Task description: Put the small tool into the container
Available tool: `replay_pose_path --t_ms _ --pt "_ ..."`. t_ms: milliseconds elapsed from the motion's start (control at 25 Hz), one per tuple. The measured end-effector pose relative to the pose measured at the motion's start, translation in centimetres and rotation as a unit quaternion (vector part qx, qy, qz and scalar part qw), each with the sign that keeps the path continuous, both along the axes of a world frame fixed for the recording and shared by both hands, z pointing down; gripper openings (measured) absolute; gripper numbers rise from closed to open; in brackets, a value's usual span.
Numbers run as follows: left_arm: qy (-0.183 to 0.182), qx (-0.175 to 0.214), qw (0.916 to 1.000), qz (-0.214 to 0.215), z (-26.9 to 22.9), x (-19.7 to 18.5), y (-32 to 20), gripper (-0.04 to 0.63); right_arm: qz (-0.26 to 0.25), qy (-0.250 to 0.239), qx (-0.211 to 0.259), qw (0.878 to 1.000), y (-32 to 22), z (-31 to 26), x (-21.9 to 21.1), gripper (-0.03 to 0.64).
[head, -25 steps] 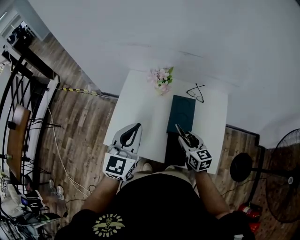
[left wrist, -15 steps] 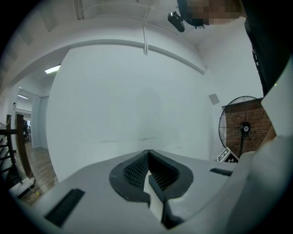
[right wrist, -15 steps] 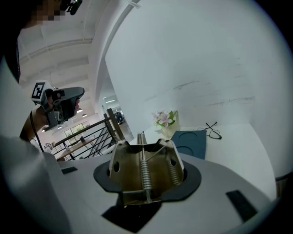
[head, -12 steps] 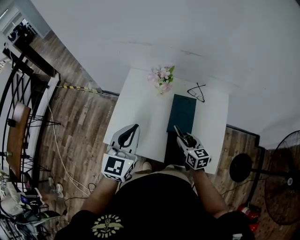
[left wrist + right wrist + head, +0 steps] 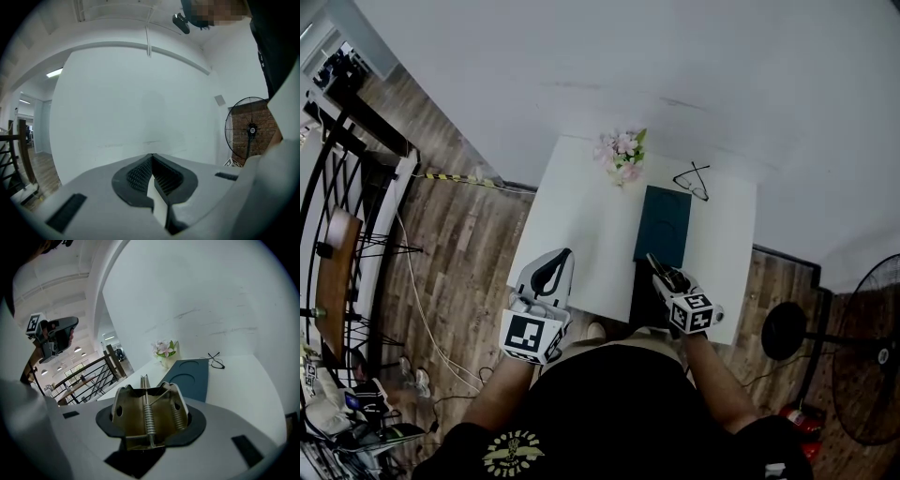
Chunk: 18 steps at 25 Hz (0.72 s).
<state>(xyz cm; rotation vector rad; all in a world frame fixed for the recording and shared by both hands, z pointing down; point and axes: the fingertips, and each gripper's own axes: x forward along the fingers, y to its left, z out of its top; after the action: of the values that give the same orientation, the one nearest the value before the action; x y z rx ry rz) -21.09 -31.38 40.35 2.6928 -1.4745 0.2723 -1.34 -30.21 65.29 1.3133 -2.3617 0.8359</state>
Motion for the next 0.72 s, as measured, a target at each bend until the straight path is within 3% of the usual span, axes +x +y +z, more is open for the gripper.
replay_pose_path --t_ms 720 --pt "-0.003 0.0 0.9999 -0.016 0.1 -2.1 1.5 0.006 -0.02 0.04 -0.057 0.997 1.4 5.4 -1.1 0.176"
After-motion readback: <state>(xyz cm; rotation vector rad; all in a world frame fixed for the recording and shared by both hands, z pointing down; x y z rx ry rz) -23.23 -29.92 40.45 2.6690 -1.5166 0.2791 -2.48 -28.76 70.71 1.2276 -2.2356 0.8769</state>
